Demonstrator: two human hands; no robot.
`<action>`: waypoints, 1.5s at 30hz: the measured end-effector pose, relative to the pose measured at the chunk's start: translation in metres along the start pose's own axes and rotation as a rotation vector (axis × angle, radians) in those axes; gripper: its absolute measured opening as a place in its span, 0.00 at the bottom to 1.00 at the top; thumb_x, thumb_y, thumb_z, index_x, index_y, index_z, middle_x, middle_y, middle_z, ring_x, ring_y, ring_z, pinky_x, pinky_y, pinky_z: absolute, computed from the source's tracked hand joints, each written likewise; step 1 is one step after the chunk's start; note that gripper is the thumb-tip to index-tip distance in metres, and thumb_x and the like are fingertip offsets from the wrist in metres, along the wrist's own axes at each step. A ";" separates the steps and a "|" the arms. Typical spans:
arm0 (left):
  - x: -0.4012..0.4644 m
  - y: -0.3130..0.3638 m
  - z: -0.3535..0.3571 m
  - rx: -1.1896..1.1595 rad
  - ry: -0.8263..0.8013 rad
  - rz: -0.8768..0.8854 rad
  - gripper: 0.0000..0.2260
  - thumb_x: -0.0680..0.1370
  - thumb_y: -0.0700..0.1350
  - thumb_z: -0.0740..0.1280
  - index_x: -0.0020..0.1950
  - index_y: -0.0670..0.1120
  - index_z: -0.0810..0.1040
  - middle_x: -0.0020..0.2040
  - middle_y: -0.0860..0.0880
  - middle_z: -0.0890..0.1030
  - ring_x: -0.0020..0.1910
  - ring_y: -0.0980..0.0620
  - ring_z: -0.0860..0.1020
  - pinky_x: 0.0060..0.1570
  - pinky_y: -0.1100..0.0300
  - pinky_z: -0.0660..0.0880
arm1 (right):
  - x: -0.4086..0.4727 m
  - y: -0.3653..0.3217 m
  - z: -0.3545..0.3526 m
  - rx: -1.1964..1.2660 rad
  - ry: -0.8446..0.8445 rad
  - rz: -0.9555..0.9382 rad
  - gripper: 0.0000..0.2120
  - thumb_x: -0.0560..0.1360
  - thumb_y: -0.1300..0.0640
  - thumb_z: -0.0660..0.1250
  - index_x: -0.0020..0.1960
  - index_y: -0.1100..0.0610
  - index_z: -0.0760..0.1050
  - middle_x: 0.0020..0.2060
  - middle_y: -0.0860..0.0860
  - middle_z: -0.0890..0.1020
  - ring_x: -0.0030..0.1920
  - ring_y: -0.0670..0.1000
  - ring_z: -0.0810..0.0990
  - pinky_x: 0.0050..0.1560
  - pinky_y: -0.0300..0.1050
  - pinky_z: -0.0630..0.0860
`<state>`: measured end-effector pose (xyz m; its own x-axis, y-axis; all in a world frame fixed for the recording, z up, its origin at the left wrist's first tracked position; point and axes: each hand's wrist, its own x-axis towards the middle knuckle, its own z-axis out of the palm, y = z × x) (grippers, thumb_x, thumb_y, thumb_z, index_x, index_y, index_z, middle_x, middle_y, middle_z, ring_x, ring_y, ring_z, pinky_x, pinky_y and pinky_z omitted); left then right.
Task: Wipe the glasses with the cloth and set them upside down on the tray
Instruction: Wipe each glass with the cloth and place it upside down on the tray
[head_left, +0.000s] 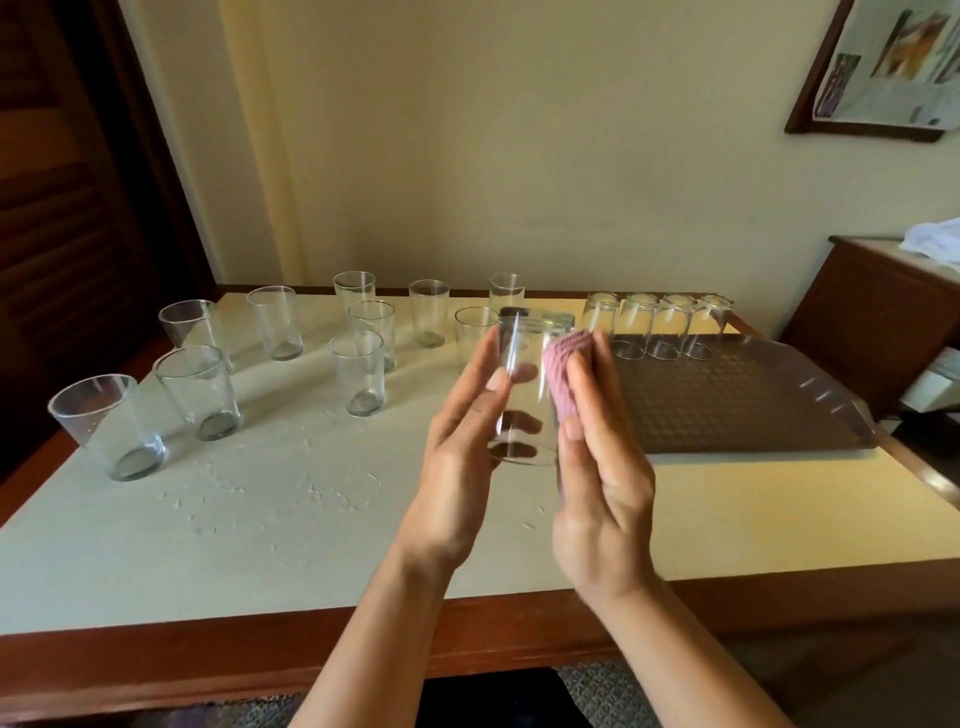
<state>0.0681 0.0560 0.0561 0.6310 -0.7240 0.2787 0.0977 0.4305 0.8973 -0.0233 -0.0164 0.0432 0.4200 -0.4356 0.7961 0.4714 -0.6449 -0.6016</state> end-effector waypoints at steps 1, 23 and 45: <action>-0.002 -0.002 0.000 -0.033 -0.025 -0.035 0.25 0.82 0.56 0.63 0.80 0.61 0.66 0.72 0.46 0.79 0.59 0.33 0.79 0.62 0.35 0.74 | 0.011 0.002 -0.002 -0.029 0.014 0.000 0.23 0.81 0.74 0.55 0.74 0.65 0.63 0.78 0.65 0.60 0.80 0.52 0.62 0.77 0.47 0.63; -0.003 -0.001 0.010 -0.007 0.010 0.041 0.30 0.80 0.56 0.68 0.81 0.57 0.66 0.69 0.44 0.81 0.54 0.40 0.80 0.58 0.46 0.78 | 0.013 0.001 -0.005 0.032 0.006 0.038 0.23 0.84 0.68 0.56 0.78 0.60 0.64 0.79 0.62 0.62 0.81 0.60 0.60 0.78 0.54 0.62; -0.004 0.001 0.024 0.021 0.007 0.092 0.30 0.79 0.50 0.72 0.80 0.52 0.69 0.72 0.43 0.78 0.63 0.47 0.77 0.63 0.48 0.77 | 0.004 0.004 -0.014 0.125 0.049 0.060 0.24 0.84 0.65 0.56 0.79 0.56 0.65 0.79 0.62 0.63 0.80 0.65 0.60 0.76 0.70 0.60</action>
<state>0.0469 0.0468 0.0640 0.6417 -0.6781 0.3583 0.0230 0.4839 0.8748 -0.0303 -0.0295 0.0447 0.4131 -0.5032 0.7591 0.5411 -0.5348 -0.6490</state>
